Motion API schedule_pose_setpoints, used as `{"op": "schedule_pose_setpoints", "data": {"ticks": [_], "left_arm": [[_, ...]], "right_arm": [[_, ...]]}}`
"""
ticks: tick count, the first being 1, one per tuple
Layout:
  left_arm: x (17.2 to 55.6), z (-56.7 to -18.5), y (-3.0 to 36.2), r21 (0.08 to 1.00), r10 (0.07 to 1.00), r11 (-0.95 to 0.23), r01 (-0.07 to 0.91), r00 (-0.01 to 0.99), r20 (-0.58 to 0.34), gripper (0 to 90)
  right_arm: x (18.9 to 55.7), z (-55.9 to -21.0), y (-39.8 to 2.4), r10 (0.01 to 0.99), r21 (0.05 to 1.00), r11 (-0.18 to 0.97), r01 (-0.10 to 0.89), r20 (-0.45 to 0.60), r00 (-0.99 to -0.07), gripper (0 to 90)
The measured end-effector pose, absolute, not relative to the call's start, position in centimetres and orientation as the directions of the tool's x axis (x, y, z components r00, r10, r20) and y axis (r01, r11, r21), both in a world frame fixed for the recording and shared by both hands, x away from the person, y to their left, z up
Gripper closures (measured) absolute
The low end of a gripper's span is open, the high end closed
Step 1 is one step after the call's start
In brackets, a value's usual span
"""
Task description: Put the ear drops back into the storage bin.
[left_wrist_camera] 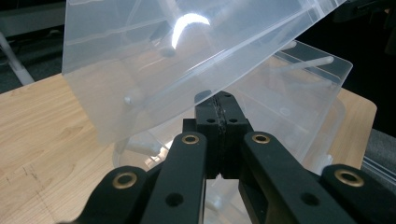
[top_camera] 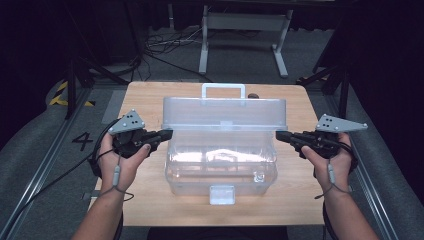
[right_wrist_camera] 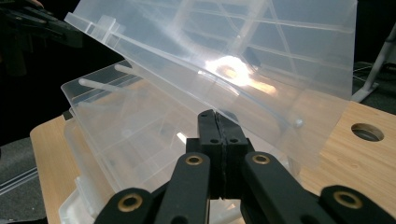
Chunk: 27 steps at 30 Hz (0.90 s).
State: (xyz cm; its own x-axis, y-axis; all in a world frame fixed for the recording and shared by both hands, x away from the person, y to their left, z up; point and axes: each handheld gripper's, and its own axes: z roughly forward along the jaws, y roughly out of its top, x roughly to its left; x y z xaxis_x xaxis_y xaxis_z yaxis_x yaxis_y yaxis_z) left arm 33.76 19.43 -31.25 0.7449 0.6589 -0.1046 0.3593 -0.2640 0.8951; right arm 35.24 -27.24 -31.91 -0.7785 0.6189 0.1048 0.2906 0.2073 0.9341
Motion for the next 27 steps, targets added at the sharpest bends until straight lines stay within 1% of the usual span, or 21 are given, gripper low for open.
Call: {"op": "schedule_pose_setpoints", "data": {"ticks": [4, 8, 12, 27], "left_arm": [[33.5, -31.4, 19.5, 0.900, 0.649, -0.273, 0.339, 0.755, -0.088, 89.3], [33.3, -31.6, 19.7, 0.901, 0.652, -0.264, 0.345, 0.752, -0.097, 89.4], [33.1, -31.8, 19.7, 0.899, 0.656, -0.264, 0.349, 0.748, -0.097, 89.4], [32.5, -32.2, 19.5, 0.884, 0.653, -0.290, 0.367, 0.751, -0.098, 89.4]], "right_arm": [[34.9, -32.2, -27.2, 0.620, 0.939, 0.191, 0.287, 0.112, -0.777, 90.0], [34.8, -32.8, -27.2, 0.603, 0.945, 0.143, 0.292, 0.151, -0.784, 90.0], [34.5, -32.7, -27.4, 0.601, 0.942, 0.144, 0.304, 0.161, -0.783, 90.0], [33.9, -33.0, -27.6, 0.604, 0.926, 0.195, 0.323, 0.146, -0.783, 90.0]]}}
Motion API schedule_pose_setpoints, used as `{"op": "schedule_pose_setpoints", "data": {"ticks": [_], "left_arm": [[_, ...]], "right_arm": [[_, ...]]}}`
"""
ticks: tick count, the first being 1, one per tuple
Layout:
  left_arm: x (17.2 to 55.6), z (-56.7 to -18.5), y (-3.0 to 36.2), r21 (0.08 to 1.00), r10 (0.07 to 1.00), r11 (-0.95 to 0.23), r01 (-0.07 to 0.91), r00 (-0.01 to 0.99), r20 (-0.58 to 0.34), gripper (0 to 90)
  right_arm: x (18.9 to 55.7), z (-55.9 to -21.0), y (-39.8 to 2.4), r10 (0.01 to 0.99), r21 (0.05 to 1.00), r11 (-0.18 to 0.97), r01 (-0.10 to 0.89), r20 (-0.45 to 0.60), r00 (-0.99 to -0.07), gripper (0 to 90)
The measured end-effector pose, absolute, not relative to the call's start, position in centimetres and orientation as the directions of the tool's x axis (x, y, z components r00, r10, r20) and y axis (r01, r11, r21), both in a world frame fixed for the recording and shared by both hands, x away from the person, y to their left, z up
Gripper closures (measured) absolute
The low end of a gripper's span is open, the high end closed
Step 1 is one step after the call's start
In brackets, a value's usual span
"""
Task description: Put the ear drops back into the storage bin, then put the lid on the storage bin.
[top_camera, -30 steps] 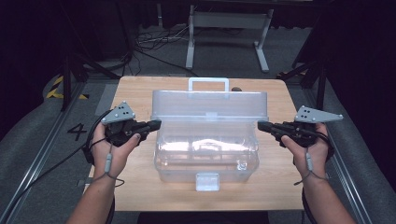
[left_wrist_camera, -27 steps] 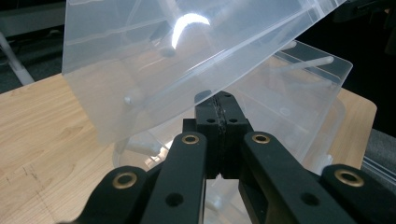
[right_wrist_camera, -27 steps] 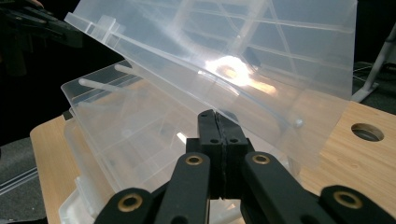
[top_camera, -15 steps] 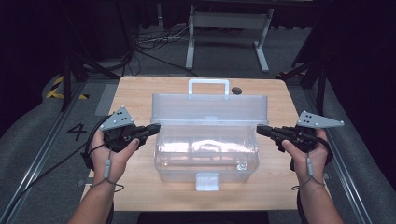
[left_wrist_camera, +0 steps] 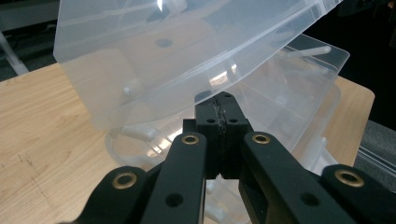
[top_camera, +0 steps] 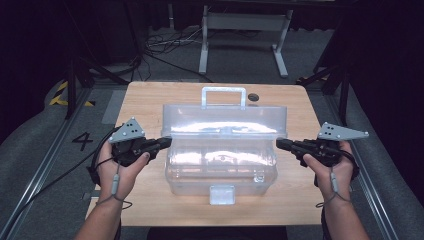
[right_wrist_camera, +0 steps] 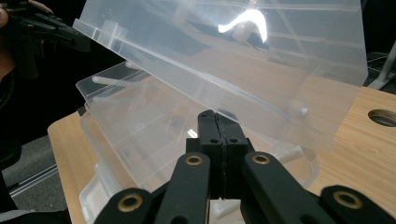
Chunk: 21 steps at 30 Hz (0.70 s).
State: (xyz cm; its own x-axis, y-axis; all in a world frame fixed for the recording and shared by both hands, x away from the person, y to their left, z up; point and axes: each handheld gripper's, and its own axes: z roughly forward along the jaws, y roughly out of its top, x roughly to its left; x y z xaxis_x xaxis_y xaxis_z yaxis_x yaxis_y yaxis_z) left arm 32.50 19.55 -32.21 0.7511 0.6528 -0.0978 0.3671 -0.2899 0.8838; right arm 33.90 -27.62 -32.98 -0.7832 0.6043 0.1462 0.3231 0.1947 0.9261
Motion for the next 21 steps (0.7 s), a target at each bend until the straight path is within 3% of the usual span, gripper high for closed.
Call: {"op": "schedule_pose_setpoints", "data": {"ticks": [21], "left_arm": [[31.77, -32.31, 19.36, 0.835, 0.645, -0.368, 0.408, 0.759, -0.087, 89.3]], "right_arm": [[33.15, -33.24, -27.65, 0.588, 0.894, 0.265, 0.361, 0.146, -0.795, 90.0]]}}
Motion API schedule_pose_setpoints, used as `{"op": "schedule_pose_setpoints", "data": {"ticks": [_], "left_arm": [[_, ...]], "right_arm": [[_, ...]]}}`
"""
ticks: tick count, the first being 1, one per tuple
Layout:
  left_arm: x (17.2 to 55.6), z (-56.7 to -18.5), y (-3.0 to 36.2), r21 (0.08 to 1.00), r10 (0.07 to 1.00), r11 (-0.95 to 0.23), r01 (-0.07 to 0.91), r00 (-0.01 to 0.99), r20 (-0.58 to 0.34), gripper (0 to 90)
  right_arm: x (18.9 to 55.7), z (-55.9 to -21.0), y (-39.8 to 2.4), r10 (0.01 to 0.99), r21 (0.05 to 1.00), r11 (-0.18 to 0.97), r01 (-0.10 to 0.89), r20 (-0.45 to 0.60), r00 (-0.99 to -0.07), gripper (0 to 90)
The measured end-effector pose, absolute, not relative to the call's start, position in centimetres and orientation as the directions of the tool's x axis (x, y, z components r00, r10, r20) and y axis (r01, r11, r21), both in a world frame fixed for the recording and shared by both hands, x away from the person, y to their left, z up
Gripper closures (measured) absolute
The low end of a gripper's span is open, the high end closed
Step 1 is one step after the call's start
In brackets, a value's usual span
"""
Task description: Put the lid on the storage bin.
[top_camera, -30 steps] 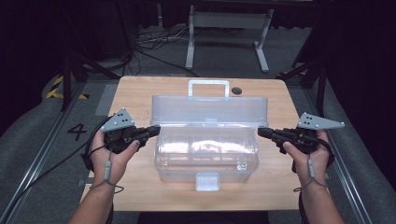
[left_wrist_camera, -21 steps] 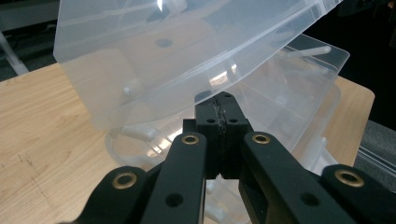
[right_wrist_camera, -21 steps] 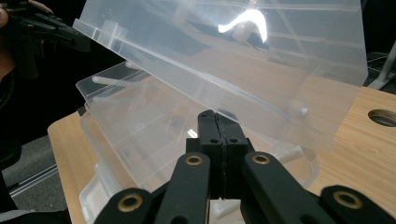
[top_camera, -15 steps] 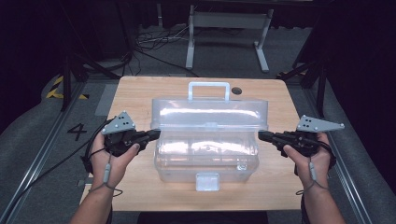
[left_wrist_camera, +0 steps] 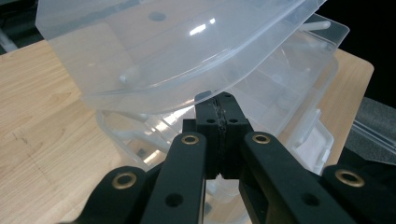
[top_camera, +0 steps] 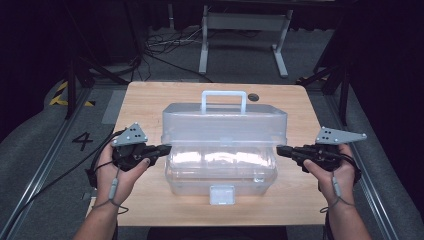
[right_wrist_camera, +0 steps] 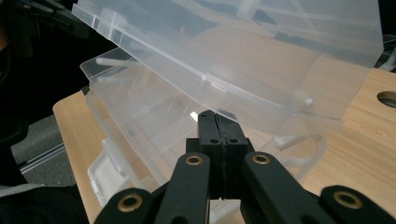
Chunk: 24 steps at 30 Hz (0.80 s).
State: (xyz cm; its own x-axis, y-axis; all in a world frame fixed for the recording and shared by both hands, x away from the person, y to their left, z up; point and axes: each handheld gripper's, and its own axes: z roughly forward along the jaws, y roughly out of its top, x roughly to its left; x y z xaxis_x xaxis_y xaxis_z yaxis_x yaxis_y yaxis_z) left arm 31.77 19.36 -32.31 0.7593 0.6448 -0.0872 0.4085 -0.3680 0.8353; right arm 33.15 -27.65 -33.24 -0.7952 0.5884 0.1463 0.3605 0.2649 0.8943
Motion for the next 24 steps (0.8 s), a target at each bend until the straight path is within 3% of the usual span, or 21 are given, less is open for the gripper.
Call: {"op": "schedule_pose_setpoints", "data": {"ticks": [24], "left_arm": [[31.71, -33.14, 19.78, 0.750, 0.637, -0.454, 0.481, 0.764, -0.103, 89.1]], "right_arm": [[32.89, -33.57, -27.89, 0.602, 0.812, 0.390, 0.435, 0.133, -0.788, 90.0]]}}
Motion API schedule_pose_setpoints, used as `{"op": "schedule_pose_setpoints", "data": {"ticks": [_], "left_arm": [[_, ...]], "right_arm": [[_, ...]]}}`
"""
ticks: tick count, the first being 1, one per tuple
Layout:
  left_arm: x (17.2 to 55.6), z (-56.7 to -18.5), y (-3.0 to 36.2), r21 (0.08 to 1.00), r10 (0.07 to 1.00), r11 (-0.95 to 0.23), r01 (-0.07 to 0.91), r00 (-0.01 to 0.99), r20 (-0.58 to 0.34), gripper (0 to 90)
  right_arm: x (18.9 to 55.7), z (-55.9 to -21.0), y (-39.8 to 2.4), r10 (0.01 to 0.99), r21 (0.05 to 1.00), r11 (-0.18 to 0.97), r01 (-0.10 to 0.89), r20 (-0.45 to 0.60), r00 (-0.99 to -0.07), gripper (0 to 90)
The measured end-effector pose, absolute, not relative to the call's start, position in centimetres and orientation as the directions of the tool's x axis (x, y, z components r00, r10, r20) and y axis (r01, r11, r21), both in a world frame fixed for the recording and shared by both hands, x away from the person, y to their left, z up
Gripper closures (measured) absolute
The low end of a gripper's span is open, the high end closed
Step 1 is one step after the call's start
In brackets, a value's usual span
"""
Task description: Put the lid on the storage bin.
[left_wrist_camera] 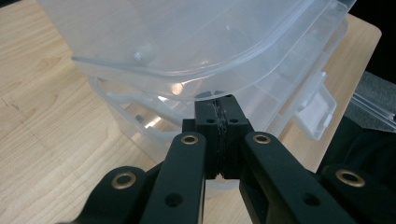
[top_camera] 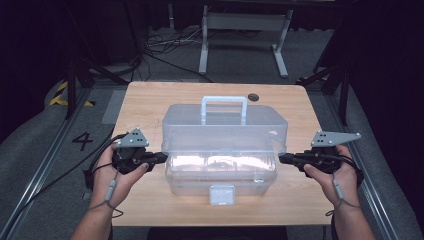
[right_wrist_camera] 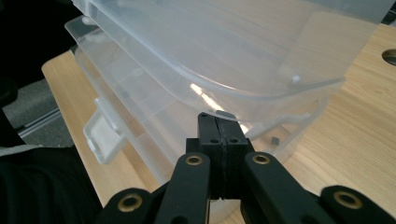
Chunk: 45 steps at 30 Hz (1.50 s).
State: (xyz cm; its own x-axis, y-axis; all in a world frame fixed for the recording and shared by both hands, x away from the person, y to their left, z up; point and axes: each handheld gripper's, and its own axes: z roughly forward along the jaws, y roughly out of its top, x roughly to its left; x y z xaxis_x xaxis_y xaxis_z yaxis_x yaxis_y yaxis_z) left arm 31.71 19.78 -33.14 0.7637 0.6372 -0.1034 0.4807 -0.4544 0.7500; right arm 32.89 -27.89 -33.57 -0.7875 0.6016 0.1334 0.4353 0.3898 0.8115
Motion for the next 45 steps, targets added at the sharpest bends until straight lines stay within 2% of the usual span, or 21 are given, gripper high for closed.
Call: {"op": "schedule_pose_setpoints", "data": {"ticks": [10, 16, 45], "left_arm": [[31.9, -33.4, 19.8, 0.717, 0.632, -0.488, 0.497, 0.768, -0.103, 89.0], [32.0, -33.7, 19.6, 0.690, 0.628, -0.511, 0.512, 0.771, -0.107, 88.9], [32.2, -34.6, 18.8, 0.571, 0.593, -0.622, 0.536, 0.798, -0.102, 88.4]], "right_arm": [[32.9, -33.5, -28.7, 0.612, 0.787, 0.428, 0.444, 0.110, -0.783, 90.0], [32.9, -33.6, -28.5, 0.591, 0.755, 0.480, 0.448, 0.099, -0.800, 90.0], [33.1, -34.4, -28.0, 0.555, 0.662, 0.584, 0.470, 0.096, -0.826, 90.0]]}}
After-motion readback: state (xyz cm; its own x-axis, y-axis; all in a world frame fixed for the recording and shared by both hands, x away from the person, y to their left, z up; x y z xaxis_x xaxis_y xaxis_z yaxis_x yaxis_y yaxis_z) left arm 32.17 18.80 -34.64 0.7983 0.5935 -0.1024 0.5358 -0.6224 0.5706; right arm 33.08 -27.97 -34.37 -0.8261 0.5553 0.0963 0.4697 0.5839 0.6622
